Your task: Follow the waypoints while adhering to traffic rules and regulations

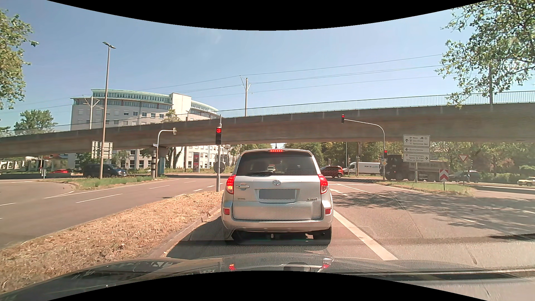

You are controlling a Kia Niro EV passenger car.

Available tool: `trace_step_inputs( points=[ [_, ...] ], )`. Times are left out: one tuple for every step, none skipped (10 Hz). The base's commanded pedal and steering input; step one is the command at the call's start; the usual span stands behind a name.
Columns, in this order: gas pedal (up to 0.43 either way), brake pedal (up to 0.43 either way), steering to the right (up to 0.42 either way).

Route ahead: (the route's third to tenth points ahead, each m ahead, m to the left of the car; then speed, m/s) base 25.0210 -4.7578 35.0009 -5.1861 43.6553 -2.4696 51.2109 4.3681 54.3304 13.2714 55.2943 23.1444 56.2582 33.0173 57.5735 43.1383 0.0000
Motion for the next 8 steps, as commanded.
trace_step_inputs(
  points=[
    [0.0,0.238,-0.001],
    [0.0,0.238,-0.001],
    [0.0,0.232,-0.001],
    [0.0,0.232,0.0],
    [0.0,0.232,-0.001],
    [0.0,0.232,-0.001],
    [0.0,0.238,0.0],
    [0.0,0.232,-0.001]
  ],
)
